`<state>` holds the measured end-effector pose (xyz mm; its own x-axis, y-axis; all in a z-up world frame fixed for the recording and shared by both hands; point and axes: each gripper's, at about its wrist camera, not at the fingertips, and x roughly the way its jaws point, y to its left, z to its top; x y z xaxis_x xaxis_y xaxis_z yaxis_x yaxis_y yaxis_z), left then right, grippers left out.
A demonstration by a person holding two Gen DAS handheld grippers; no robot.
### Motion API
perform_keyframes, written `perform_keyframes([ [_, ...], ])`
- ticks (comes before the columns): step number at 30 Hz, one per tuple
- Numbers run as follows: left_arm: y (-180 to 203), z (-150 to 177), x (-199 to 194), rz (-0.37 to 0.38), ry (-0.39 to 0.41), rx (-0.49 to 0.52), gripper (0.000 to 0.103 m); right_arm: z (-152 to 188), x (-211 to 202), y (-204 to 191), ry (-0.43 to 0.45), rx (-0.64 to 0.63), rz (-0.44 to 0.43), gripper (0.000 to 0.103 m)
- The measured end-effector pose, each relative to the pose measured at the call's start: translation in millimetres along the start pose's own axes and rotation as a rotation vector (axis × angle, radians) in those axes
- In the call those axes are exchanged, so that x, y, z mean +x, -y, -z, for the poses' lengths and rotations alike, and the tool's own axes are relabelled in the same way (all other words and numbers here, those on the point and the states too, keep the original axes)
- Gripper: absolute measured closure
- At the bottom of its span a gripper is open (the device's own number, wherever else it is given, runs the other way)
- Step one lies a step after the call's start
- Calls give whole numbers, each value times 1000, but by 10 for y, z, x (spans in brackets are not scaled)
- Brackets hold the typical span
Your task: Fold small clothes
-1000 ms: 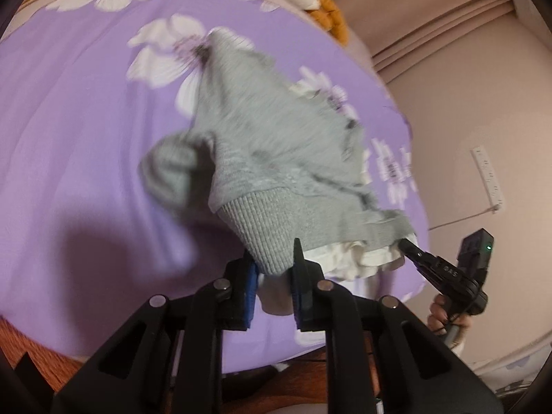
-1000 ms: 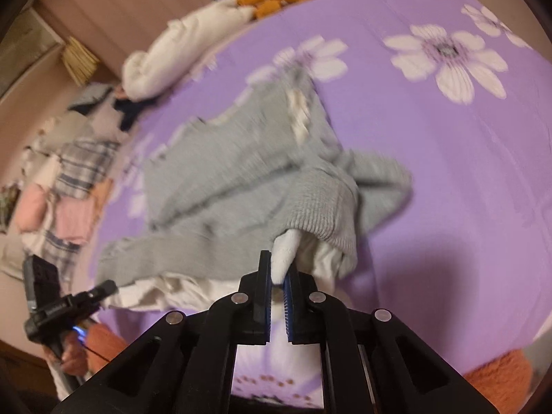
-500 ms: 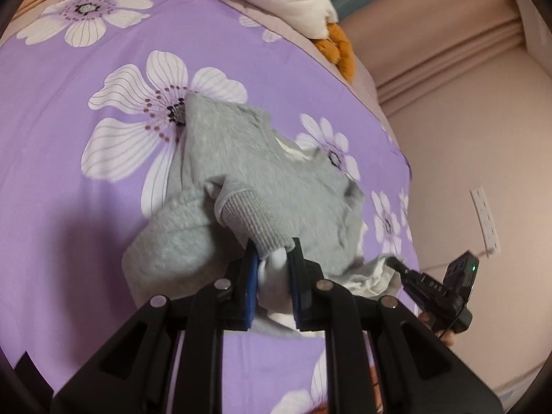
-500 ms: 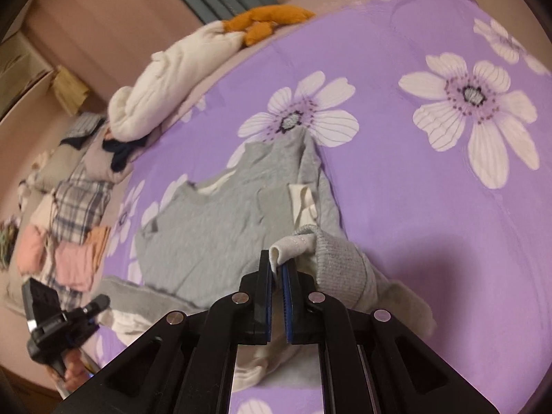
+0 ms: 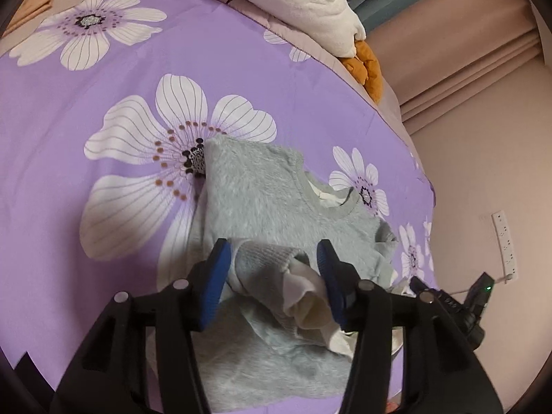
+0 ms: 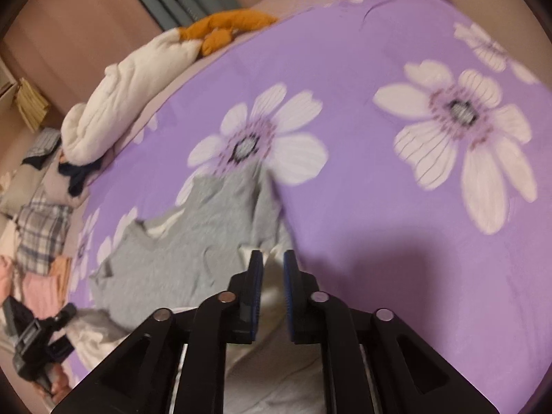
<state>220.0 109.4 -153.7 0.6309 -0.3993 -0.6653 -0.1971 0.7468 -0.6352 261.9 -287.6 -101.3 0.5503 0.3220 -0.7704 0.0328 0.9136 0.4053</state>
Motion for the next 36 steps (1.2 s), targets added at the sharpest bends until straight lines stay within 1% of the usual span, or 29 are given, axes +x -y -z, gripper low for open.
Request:
perform_keyframes([
  [2, -15, -9, -8, -3, -10, 16, 50, -12, -101, 50, 19, -2, 15, 79],
  [4, -32, -12, -44, -15, -6, 37, 45, -10, -182, 90, 30, -16, 22, 55],
  [5, -43, -9, -68, -26, -1, 44, 43, -2, -224, 107, 36, -27, 25, 52],
  [7, -64, 10, -135, -51, 13, 67, 41, 36, -316, 142, 40, -49, 26, 50],
  [8, -74, 21, -170, -65, 17, 78, 40, 54, -334, 145, 34, -60, 26, 48],
  [10, -106, 42, -235, -87, 26, 90, 38, 116, -351, 172, 14, -78, 20, 40],
  [11, -123, 58, -273, -100, 32, 94, 37, 152, -346, 182, 0, -86, 15, 39],
  [14, -176, 117, -375, -131, 44, 108, 37, 260, -284, 210, -41, -121, 5, 39],
  [17, -224, 182, -401, -133, 23, 120, 37, 349, -139, 194, -86, -167, 20, 39],
  [18, -228, 205, -394, -132, 18, 130, 38, 364, -79, 181, -99, -180, 15, 39],
  [21, -179, 241, -355, -153, 14, 158, 38, 349, 103, 170, -121, -185, -21, 39],
  [23, -126, 254, -297, -127, 4, 181, 38, 321, 213, 181, -139, -169, -33, 39],
  [25, -52, 254, -210, -108, -12, 209, 38, 321, 226, 169, -137, -169, -46, 40],
  [26, -12, 253, -151, -105, -23, 227, 38, 326, 216, 164, -132, -169, -55, 41],
  [28, 57, 248, -37, -111, -44, 253, 38, 322, 197, 154, -127, -166, -82, 60],
  [29, 88, 240, 19, -116, -54, 263, 38, 324, 178, 155, -122, -164, -78, 62],
  [30, 116, 225, 70, -119, -58, 272, 39, 325, 147, 148, -109, -169, -60, 72],
  [31, 145, 201, 111, -118, -56, 280, 39, 323, 120, 148, -97, -171, -54, 79],
  [33, 187, 146, 170, -113, -49, 289, 39, 311, 46, 179, -71, -156, -49, 83],
  [36, 223, 69, 236, -115, -55, 300, 39, 274, -94, 252, -25, -105, -62, 84],
])
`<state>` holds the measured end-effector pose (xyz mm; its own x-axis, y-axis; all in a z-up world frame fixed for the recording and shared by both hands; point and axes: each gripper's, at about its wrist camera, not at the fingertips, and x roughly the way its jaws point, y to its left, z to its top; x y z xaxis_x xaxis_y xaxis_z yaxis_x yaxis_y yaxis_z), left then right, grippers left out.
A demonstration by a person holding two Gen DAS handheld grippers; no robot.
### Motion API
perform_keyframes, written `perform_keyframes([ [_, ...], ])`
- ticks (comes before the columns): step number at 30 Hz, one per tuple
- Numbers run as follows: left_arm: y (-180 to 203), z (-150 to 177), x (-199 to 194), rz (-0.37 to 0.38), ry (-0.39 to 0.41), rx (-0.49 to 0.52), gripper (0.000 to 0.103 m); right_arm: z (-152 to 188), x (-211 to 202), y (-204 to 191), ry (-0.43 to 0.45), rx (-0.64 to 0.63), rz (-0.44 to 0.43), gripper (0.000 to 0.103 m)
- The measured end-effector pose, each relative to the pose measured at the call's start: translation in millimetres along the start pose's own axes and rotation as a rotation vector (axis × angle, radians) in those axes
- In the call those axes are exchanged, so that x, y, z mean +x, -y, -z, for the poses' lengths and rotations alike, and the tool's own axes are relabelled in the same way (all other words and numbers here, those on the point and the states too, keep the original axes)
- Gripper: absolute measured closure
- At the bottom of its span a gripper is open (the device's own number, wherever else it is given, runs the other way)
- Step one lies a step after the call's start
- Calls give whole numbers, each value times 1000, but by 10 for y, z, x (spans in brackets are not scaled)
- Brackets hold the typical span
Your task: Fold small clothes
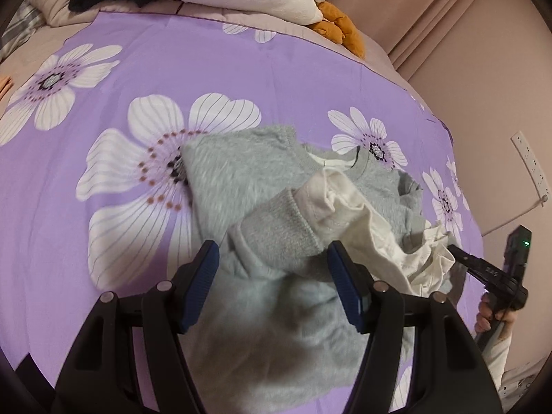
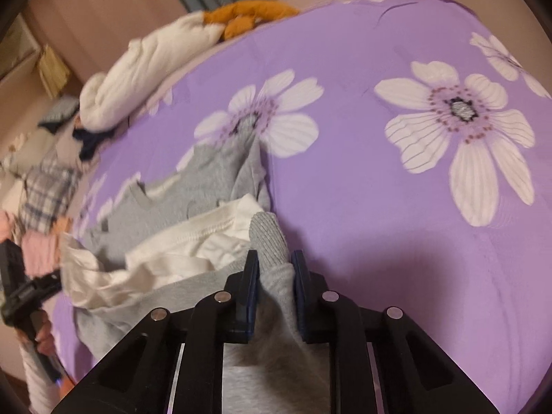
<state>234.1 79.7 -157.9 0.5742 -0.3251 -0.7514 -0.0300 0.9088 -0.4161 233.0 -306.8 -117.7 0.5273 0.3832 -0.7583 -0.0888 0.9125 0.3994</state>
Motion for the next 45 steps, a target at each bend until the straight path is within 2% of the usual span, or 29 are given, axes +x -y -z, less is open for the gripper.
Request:
perform_keyframes([
  [3, 40, -76, 51, -7, -4, 23, 39, -20, -92, 46, 37, 33, 8, 84],
  [7, 87, -131, 66, 10, -2, 50, 37, 5, 16, 110, 15, 75, 58, 84],
  [13, 106, -136, 21, 97, -12, 60, 36, 17, 120, 188, 0, 141, 58, 84],
  [15, 129, -135, 33, 85, -6, 86, 35, 18, 122, 185, -3, 141, 61, 84],
  [18, 141, -162, 169, 27, -32, 117, 35, 28, 116, 169, -1, 132, 69, 84],
  [24, 45, -191, 407, -1, -78, 91, 39, 35, 130, 179, -6, 140, 69, 84],
  [25, 34, -185, 413, -8, -75, 89, 40, 36, 132, 177, -5, 138, 71, 84],
  [28, 23, -154, 402, -30, -57, 96, 54, 37, 138, 164, -6, 129, 80, 84],
  [30, 10, -131, 371, -43, -40, 103, 73, 38, 133, 159, -3, 131, 84, 84],
  [33, -7, -89, 308, -46, -20, 88, 84, 40, 123, 147, 5, 131, 88, 84],
  [38, 115, 21, 40, -80, 62, 88, 89, 57, -29, 65, 42, 112, 98, 84],
  [45, 132, 162, -505, -2, 162, -11, 89, 69, -454, -142, 133, 64, 72, 84],
])
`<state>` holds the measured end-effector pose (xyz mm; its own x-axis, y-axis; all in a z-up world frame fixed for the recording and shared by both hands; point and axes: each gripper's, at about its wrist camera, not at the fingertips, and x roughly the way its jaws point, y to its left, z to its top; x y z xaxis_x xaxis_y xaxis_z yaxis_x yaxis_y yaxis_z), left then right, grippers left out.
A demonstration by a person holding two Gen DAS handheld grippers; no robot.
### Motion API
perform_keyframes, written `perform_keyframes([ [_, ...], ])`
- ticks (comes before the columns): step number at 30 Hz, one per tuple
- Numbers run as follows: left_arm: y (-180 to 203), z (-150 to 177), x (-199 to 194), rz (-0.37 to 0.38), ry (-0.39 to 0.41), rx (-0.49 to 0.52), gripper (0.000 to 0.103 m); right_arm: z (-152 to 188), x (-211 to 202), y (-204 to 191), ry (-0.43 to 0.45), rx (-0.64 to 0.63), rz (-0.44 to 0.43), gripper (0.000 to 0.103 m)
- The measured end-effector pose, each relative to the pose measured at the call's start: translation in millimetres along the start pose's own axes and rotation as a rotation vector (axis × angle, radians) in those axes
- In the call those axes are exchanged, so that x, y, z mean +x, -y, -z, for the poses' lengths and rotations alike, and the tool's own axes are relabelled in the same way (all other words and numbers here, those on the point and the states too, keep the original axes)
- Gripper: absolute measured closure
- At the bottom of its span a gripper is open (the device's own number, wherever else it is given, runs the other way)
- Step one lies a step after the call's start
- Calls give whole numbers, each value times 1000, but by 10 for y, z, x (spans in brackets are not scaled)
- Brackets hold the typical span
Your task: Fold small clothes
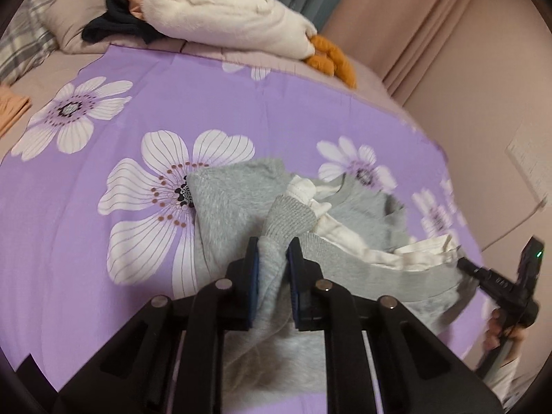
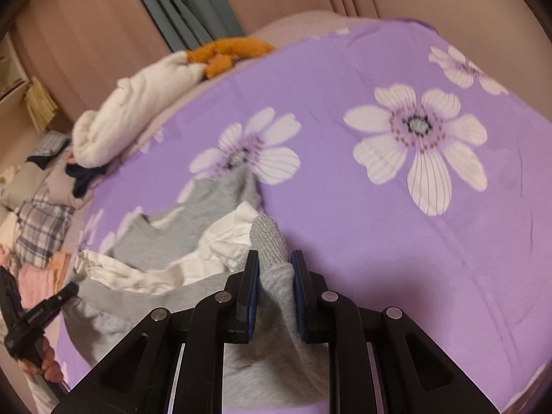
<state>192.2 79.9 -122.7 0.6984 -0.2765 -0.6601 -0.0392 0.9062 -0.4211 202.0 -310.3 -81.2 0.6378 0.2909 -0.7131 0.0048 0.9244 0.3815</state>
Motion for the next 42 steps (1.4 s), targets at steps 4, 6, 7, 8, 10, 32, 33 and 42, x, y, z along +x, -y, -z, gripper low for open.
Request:
perform_keyframes([
  [4, 8, 24, -302, 28, 63, -34, 89, -38, -200, -149, 60, -40, -5, 84],
  [6, -9, 32, -431, 41, 92, -55, 89, -64, -281, -223, 86, -58, -10, 84],
  [7, -19, 35, -498, 47, 107, -61, 89, -78, -325, -262, 99, -69, -16, 84],
  [8, -27, 38, -549, 48, 117, -67, 89, -90, -357, -298, 109, -80, -18, 84],
  [10, -47, 42, -631, 48, 129, -79, 89, -110, -427, -383, 132, -104, -25, 84],
  [32, -112, -465, -741, 25, 252, -123, 89, -700, -366, -907, 218, -221, -75, 84],
  [33, -137, -520, -665, 18, 242, -130, 89, -743, -305, -920, 212, -221, -70, 84],
  [42, -354, -812, 20, -46, 123, -173, 88, -1012, 340, -1007, 128, -221, -25, 84],
])
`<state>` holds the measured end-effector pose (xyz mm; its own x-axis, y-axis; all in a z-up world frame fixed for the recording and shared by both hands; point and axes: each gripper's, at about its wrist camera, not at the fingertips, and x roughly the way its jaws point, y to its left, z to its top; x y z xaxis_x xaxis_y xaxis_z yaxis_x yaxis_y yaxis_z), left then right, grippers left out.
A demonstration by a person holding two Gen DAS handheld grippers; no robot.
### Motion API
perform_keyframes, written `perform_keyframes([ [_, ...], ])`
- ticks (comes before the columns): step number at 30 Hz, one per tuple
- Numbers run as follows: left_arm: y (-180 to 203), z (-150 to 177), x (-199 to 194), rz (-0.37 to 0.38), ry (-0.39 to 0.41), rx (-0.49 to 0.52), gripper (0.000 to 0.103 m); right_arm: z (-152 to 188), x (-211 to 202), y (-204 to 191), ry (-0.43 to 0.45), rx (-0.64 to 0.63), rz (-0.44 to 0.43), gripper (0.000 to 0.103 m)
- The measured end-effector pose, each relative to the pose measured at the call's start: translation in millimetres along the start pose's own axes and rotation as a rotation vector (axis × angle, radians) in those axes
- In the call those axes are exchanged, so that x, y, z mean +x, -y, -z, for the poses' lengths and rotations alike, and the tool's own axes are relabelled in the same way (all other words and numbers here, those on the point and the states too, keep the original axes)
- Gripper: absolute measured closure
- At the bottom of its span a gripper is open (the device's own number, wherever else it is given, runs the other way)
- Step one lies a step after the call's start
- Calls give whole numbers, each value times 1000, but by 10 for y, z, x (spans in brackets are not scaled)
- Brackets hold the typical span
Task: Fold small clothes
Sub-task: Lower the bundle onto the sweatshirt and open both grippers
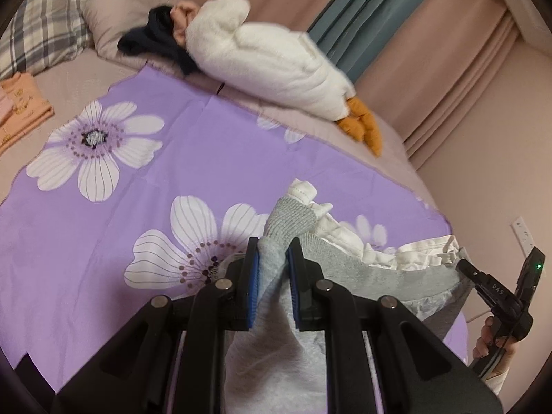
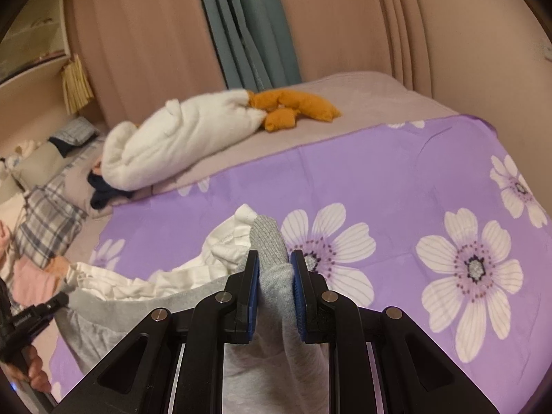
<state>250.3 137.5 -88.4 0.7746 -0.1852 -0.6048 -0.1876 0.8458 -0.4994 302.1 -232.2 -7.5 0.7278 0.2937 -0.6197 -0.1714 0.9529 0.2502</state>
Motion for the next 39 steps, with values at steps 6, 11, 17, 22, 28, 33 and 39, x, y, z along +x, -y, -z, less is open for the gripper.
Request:
perform_keyframes([
  [6, -136, -13, 470, -52, -76, -1, 88, -15, 446, 29, -70, -6, 47, 84],
  [11, -188, 46, 798, -115, -129, 22, 88, 64, 805, 119, -144, 9, 99, 84],
  [17, -303, 144, 1049, -177, -184, 36, 87, 220, 1129, 292, -220, 40, 161, 84],
  [22, -417, 205, 1163, -209, -213, 31, 85, 365, 1316, 362, -269, 33, 206, 84],
  [28, -463, 235, 1218, -228, -224, 27, 79, 447, 1375, 347, -269, -1, 248, 84],
  [33, -447, 232, 1207, -251, -228, 26, 71, 447, 1391, 345, -274, 4, 251, 84],
  [39, -354, 245, 935, -242, -230, 25, 48, 410, 1230, 304, -265, -22, 266, 55],
])
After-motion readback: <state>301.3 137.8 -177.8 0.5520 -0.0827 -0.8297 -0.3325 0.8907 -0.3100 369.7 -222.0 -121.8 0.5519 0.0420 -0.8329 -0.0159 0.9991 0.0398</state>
